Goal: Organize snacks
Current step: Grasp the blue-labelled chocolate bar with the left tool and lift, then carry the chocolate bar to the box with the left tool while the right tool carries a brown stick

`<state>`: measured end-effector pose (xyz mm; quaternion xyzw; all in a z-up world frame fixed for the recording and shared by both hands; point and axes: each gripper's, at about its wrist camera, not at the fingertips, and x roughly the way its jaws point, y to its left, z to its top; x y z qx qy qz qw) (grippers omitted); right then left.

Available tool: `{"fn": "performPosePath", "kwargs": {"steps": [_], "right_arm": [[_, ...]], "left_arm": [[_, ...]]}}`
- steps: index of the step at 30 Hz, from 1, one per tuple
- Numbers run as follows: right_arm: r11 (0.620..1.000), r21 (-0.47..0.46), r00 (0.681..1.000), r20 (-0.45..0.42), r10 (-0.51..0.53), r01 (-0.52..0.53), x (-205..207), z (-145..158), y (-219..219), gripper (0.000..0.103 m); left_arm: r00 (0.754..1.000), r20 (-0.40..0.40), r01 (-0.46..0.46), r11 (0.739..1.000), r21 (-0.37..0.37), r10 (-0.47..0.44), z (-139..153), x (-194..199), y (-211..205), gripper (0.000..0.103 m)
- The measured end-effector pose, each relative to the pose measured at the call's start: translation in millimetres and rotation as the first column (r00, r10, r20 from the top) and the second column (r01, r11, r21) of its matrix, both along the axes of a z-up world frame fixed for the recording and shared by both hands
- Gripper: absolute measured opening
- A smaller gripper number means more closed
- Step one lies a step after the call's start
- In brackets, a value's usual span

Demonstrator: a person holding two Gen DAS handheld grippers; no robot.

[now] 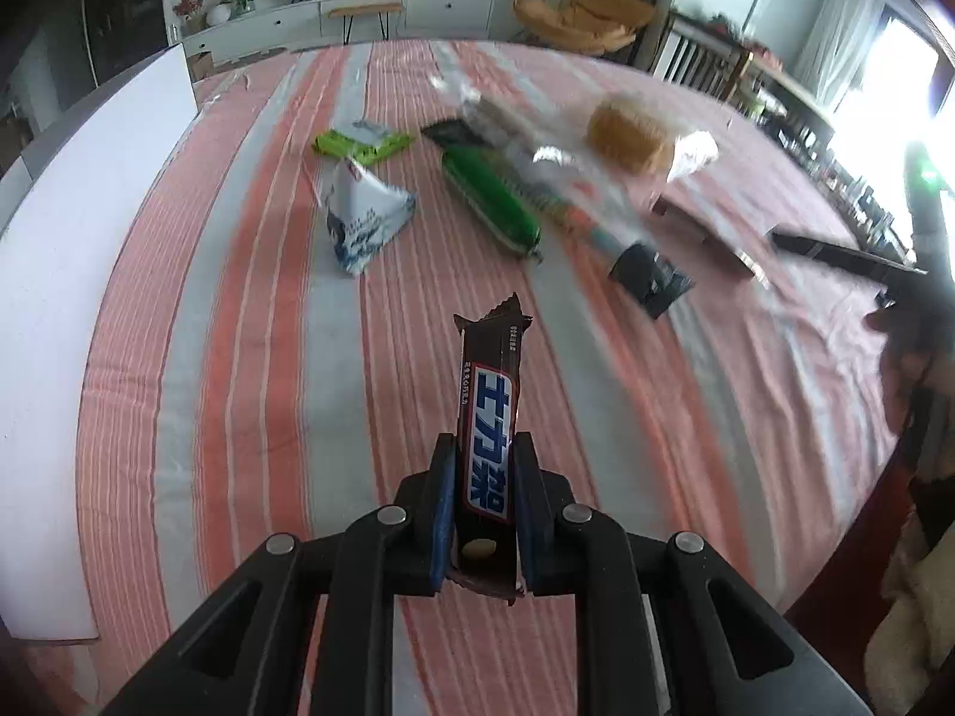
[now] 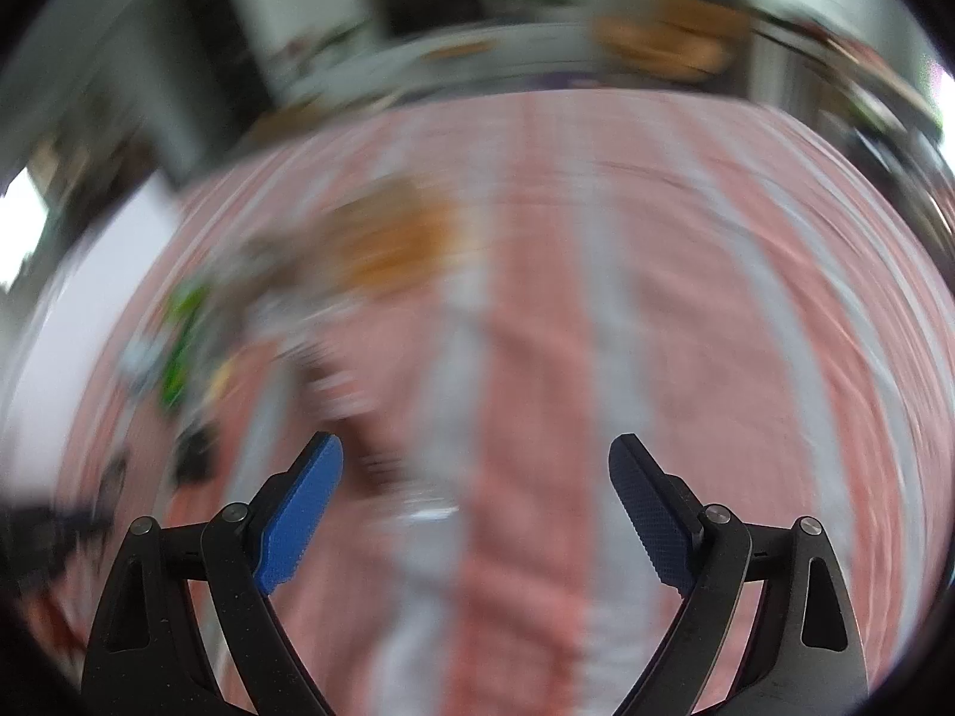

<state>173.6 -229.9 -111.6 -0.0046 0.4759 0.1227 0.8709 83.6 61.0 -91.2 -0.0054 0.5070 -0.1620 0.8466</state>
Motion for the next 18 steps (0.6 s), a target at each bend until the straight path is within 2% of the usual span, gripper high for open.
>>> {"fn": "performPosePath", "kwargs": {"steps": [2, 5, 6, 7, 9, 13, 14, 18], "right_arm": [[0.996, -0.054, 0.996, -0.048, 0.07, -0.072, 15.4, -11.7, 30.4, 0.091], [0.99, -0.107, 0.992, -0.1, 0.079, -0.09, 33.4, -27.6, 48.5, 0.09], [0.989, -0.122, 0.992, -0.108, 0.069, -0.082, 37.0, -30.2, 50.9, 0.087], [0.99, -0.118, 0.993, -0.098, 0.071, -0.083, 37.0, -26.9, 52.3, 0.079], [0.989, -0.136, 0.993, -0.109, 0.049, -0.063, 37.8, -20.9, 52.5, 0.019], [0.999, -0.036, 0.987, -0.156, 0.029, -0.035, 30.0, -15.3, 37.3, 0.019], [0.999, 0.043, 0.984, -0.175, 0.03, -0.023, 23.1, -10.8, 31.1, 0.019], [0.969, 0.247, 0.98, -0.19, 0.054, -0.006, 2.5, 11.1, 19.1, 0.019]], "left_arm": [[1.0, 0.011, -0.01, 1.0, -0.02, 0.01, 5.5, 0.5, 2.9, 0.017], [0.999, 0.034, -0.031, 0.998, -0.049, 0.033, 17.7, -3.1, 12.8, 0.017], [0.998, 0.04, -0.037, 0.998, -0.057, 0.039, 20.6, -4.1, 16.4, 0.017], [0.998, 0.047, -0.046, 0.997, -0.068, 0.049, 24.5, -5.4, 21.5, 0.017], [0.996, 0.061, -0.065, 0.993, -0.094, 0.071, 32.6, -6.8, 32.9, 0.017], [0.991, 0.075, -0.098, 0.982, -0.16, 0.111, 45.2, -7.5, 52.2, 0.017], [0.989, 0.079, -0.105, 0.978, -0.18, 0.121, 49.2, -7.7, 56.7, 0.017], [0.983, 0.112, -0.119, 0.965, -0.236, 0.148, 66.1, -10.3, 74.4, 0.017]]}}
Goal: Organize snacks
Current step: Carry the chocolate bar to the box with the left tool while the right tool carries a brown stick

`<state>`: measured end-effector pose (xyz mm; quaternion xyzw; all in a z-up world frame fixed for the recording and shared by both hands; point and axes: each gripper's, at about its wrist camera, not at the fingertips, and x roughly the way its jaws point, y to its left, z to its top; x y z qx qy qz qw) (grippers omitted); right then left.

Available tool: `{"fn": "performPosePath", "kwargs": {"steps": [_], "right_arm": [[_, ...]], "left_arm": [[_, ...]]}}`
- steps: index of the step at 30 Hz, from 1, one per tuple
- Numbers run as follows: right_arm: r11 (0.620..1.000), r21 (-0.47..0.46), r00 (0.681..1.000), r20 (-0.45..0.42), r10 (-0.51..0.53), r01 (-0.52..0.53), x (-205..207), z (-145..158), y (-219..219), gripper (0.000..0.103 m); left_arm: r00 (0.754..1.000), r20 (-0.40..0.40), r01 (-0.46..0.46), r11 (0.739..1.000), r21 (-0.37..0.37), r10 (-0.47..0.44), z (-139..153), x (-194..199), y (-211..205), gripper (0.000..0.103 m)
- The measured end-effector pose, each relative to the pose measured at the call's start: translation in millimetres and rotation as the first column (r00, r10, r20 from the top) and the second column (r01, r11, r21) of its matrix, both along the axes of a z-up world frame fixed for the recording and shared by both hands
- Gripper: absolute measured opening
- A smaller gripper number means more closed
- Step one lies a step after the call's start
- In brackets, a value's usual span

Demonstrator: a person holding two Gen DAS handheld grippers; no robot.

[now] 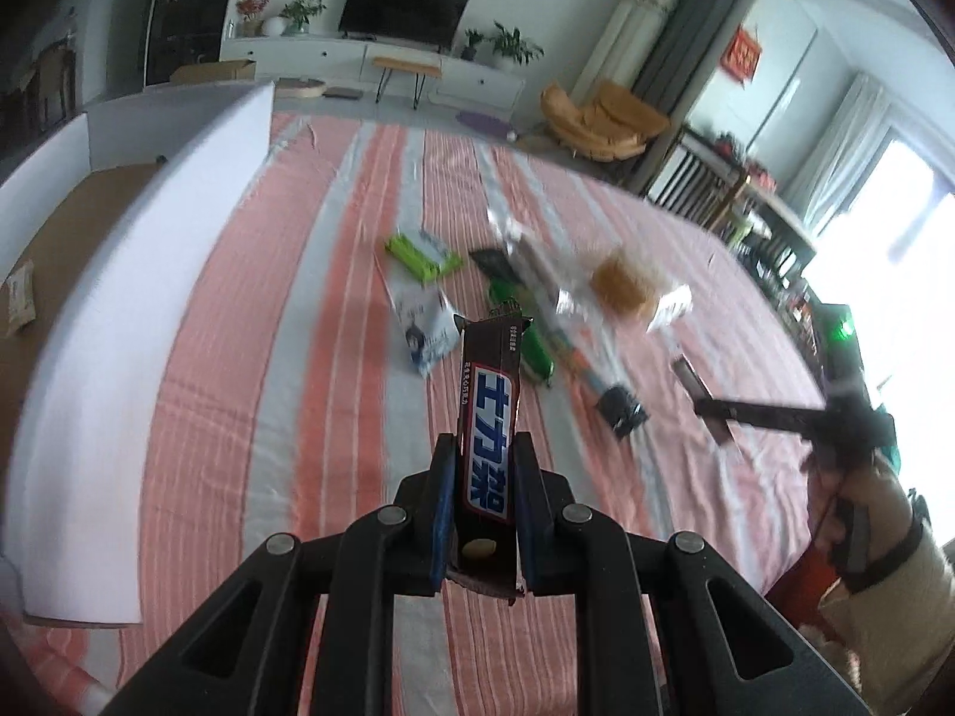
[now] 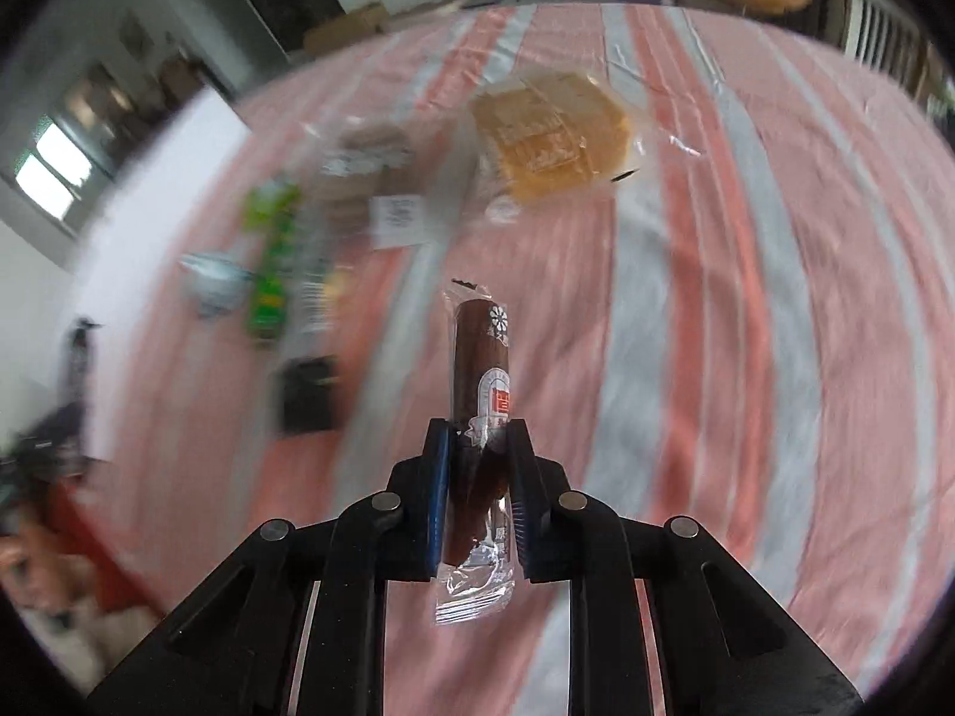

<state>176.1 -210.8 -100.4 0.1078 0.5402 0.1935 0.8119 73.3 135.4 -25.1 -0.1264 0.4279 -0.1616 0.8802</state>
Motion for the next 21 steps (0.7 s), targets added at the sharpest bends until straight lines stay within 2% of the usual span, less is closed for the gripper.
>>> {"fn": "performPosePath", "kwargs": {"steps": [2, 7, 12, 14, 17, 19, 21], "right_arm": [[0.994, 0.113, 1.0, 0.001, -0.005, 0.005, -5.2, 19.3, 2.0, 0.019], [0.953, 0.298, 0.998, 0.033, 0.046, -0.054, 1.1, 69.7, 35.0, 0.019], [0.871, 0.446, 0.978, 0.062, 0.199, -0.206, 22.3, 115.9, 152.9, 0.019], [0.842, 0.471, 0.963, 0.083, 0.257, -0.265, 27.1, 129.9, 214.3, 0.019], [0.825, 0.448, 0.938, 0.118, 0.326, -0.343, 24.2, 138.0, 294.5, 0.019], [0.819, 0.436, 0.926, 0.127, 0.355, -0.374, 18.8, 136.2, 336.5, 0.019], [0.801, 0.443, 0.912, 0.12, 0.392, -0.403, 18.4, 128.6, 369.4, 0.028]], "left_arm": [[1.0, 0.022, -0.02, 0.999, -0.03, 0.02, 11.4, -0.7, 12.6, 0.017], [0.991, 0.069, -0.109, 0.99, -0.092, 0.116, 41.0, -6.9, 59.9, 0.017], [0.949, 0.118, -0.285, 0.956, -0.064, 0.291, 64.2, -18.7, 135.4, 0.017], [0.924, 0.11, -0.363, 0.93, -0.051, 0.367, 65.0, -24.0, 169.9, 0.017], [0.881, 0.085, -0.467, 0.884, -0.001, 0.465, 57.2, -28.8, 214.0, 0.017], [0.866, 0.074, -0.498, 0.866, 0.035, 0.495, 50.1, -28.4, 229.0, 0.017], [0.853, 0.067, -0.522, 0.849, 0.081, 0.518, 41.2, -23.7, 241.1, 0.019]]}}
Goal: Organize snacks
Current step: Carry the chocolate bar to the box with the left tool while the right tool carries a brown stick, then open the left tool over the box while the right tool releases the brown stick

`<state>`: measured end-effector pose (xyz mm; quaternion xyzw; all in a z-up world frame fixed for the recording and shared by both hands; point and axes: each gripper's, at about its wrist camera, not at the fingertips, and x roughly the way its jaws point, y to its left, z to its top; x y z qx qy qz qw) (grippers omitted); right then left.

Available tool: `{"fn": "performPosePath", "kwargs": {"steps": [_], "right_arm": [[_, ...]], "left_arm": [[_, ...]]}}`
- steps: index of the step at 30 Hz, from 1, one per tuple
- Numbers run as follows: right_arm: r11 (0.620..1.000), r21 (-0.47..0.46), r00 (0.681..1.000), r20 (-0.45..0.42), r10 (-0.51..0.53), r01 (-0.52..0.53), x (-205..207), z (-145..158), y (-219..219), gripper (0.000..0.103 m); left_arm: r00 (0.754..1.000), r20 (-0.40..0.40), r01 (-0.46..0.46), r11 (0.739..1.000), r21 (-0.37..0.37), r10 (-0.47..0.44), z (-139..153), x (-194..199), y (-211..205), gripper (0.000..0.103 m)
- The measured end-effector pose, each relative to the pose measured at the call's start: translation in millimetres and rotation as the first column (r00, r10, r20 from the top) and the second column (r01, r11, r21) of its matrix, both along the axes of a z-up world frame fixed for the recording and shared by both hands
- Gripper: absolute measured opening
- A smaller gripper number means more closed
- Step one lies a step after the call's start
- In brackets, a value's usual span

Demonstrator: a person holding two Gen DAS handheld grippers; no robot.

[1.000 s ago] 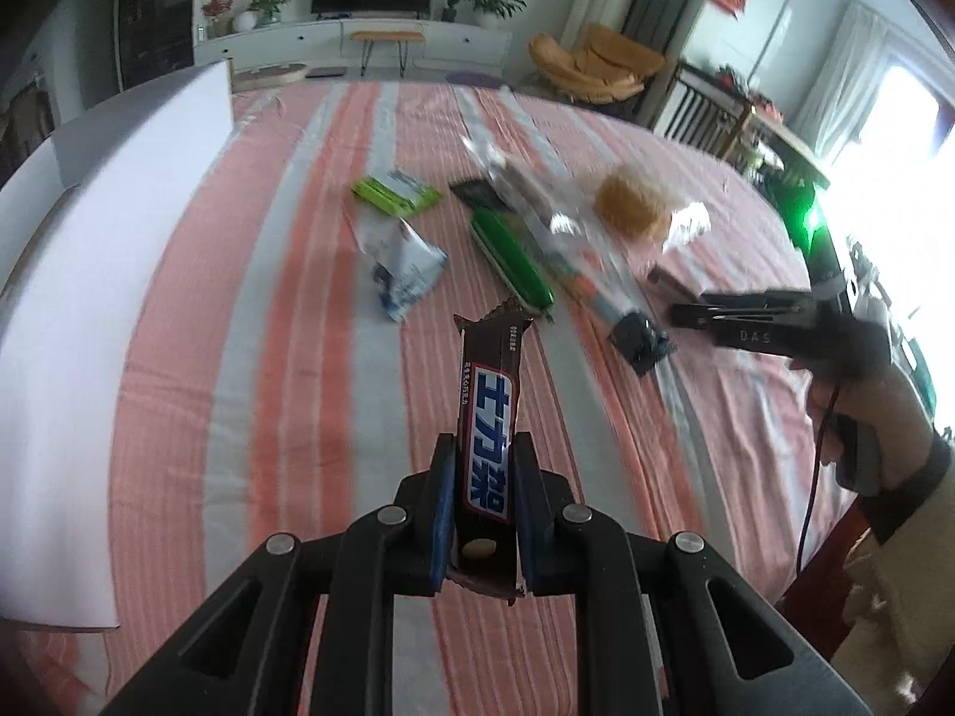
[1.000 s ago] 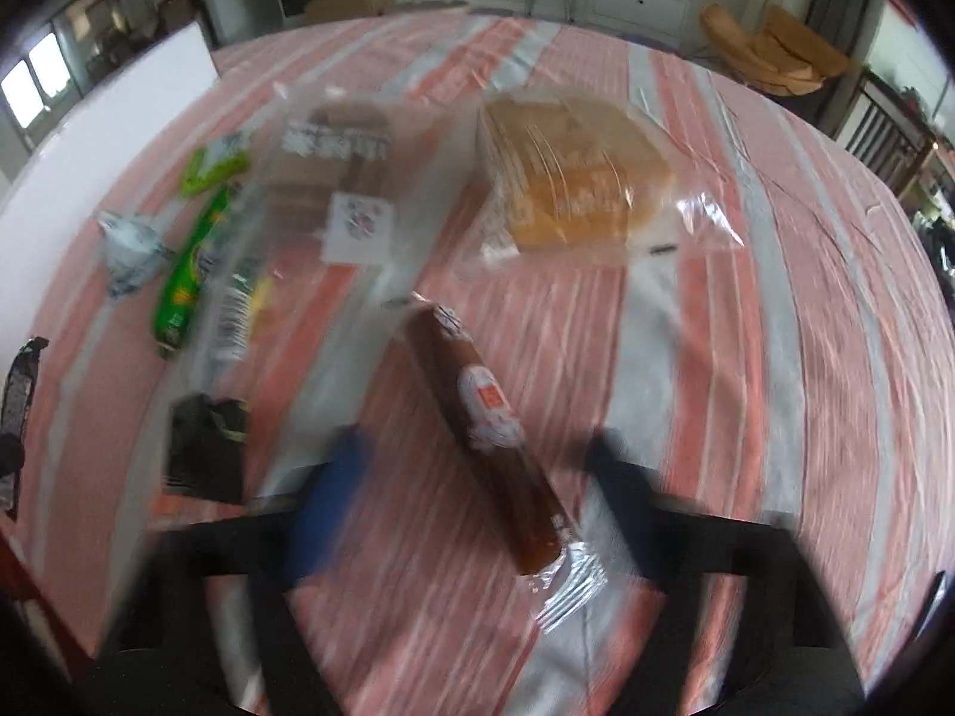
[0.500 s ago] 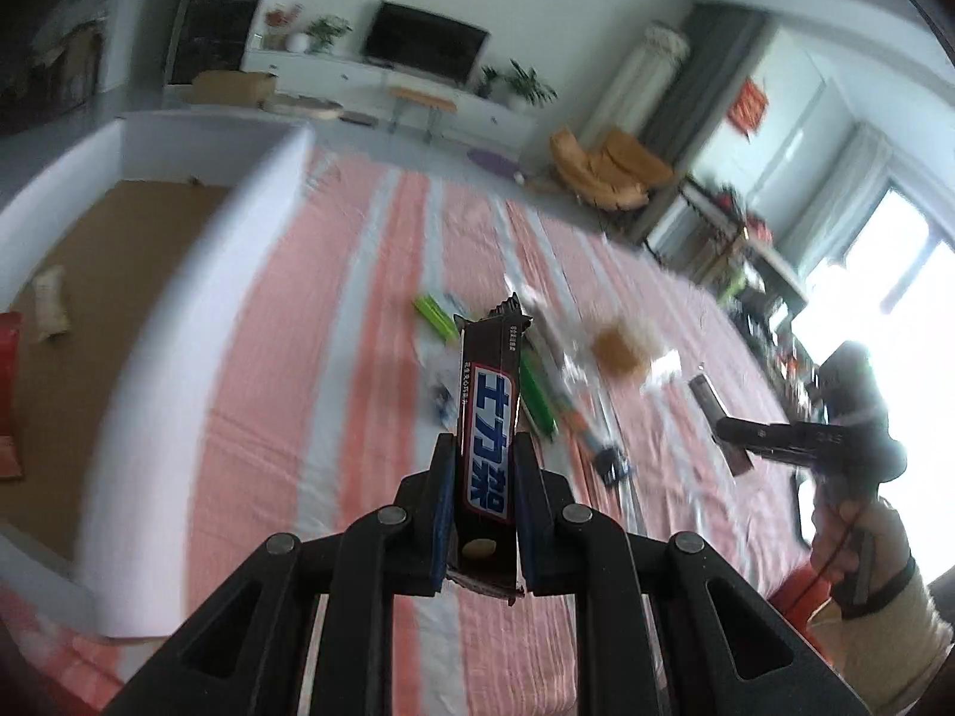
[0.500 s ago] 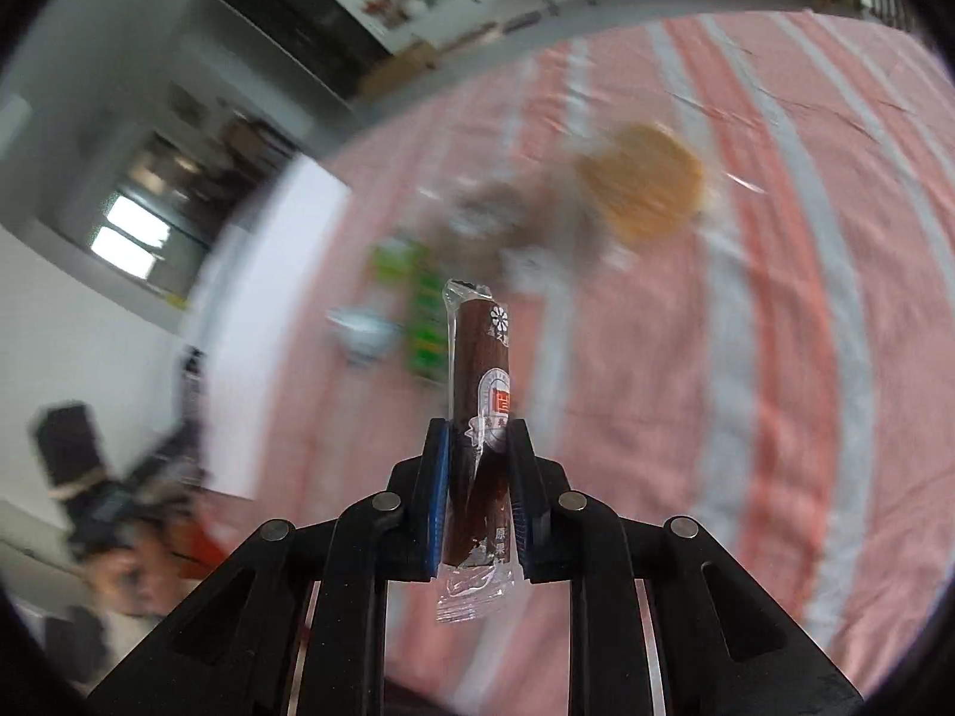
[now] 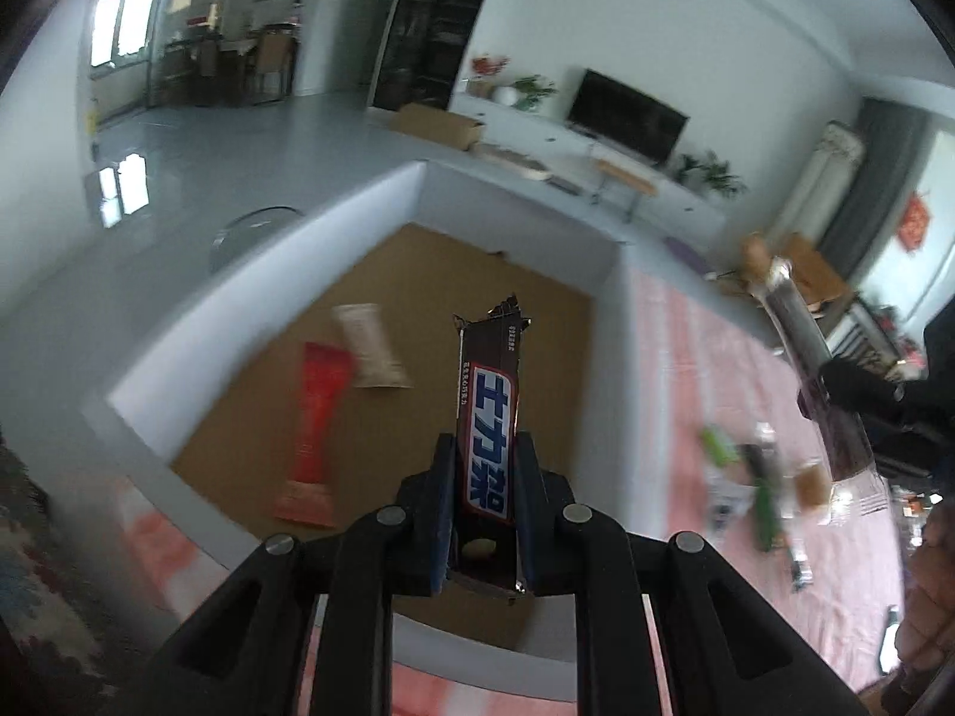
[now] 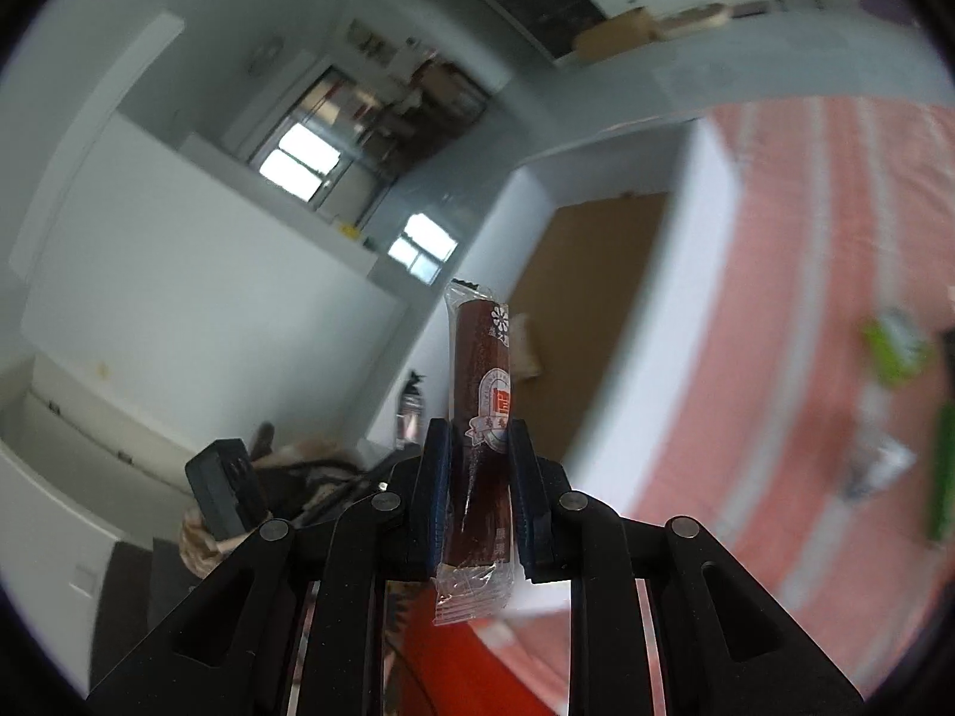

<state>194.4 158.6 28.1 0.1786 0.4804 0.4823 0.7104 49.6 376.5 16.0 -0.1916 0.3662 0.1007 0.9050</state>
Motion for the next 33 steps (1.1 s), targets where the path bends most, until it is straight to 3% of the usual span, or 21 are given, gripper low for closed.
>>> {"fn": "performPosePath", "kwargs": {"steps": [2, 5, 6, 7, 9, 10, 13, 16, 21, 25, 27, 30, 33], "right_arm": [[0.999, -0.034, 1.0, -0.001, -0.02, 0.02, 2.6, -8.0, 18.0, 0.037], [0.996, -0.059, 0.997, 0.031, -0.065, 0.067, 2.4, -11.4, 3.9, 0.045], [0.992, -0.088, 0.994, 0.071, -0.079, 0.086, -2.2, -12.6, -9.3, 0.051], [0.985, -0.127, 0.988, 0.122, -0.097, 0.113, -7.5, -14.8, -24.5, 0.055], [0.952, -0.227, 0.957, 0.251, -0.144, 0.203, -8.4, -27.0, -54.8, 0.068], [0.918, -0.29, 0.928, 0.331, -0.169, 0.271, -10.8, -36.5, -80.3, 0.069], [0.814, -0.415, 0.874, 0.436, -0.215, 0.406, -13.8, -70.5, -148.2, 0.072], [0.695, -0.512, 0.844, 0.46, -0.275, 0.505, -20.8, -104.2, -218.4, 0.072], [0.536, -0.586, 0.794, 0.434, -0.426, 0.608, -41.9, -147.3, -324.2, 0.072], [0.471, -0.564, 0.729, 0.435, -0.528, 0.678, -41.9, -154.1, -369.6, 0.076], [0.448, -0.567, 0.715, 0.446, -0.539, 0.691, -31.8, -153.4, -375.6, 0.076], [0.439, -0.561, 0.704, 0.453, -0.547, 0.702, -12.1, -155.4, -377.1, 0.078], [0.433, -0.551, 0.693, 0.461, -0.555, 0.713, -10.5, -155.1, -381.6, 0.083]], "left_arm": [[0.998, -0.036, -0.04, 0.998, 0.044, 0.042, -8.2, 5.5, 4.8, 0.03], [0.997, -0.044, -0.057, 0.997, 0.06, 0.059, -13.1, 3.9, 4.4, 0.07], [0.998, -0.023, -0.056, 0.996, 0.064, 0.057, -11.9, 2.1, -1.0, 0.081], [0.999, 0.007, -0.047, 0.997, 0.069, 0.047, -9.0, -0.6, -9.0, 0.084], [0.999, 0.031, -0.012, 0.997, 0.074, 0.01, -3.4, -7.7, -22.7, 0.086], [0.999, 0.034, 0.029, 0.997, 0.072, -0.032, -2.1, -4.9, -38.7, 0.087], [0.986, 0.037, 0.159, 0.985, 0.063, -0.162, 0.1, 4.0, -88.7, 0.088], [0.955, 0.015, 0.295, 0.954, 0.061, -0.296, -6.8, 13.7, -148.0, 0.099], [0.888, -0.112, 0.452, 0.891, 0.033, -0.446, -51.5, 45.5, -233.8, 0.099], [0.846, -0.214, 0.508, 0.86, 0.043, -0.489, -95.4, 76.3, -282.2, 0.099], [0.832, -0.24, 0.527, 0.847, 0.063, -0.5, -113.1, 90.5, -299.8, 0.099], [0.826, -0.269, 0.534, 0.84, 0.093, -0.495, -125.9, 110.2, -320.9, 0.099], [0.833, -0.272, 0.517, 0.853, 0.071, -0.482, -137.9, 126.4, -332.0, 0.1]]}}
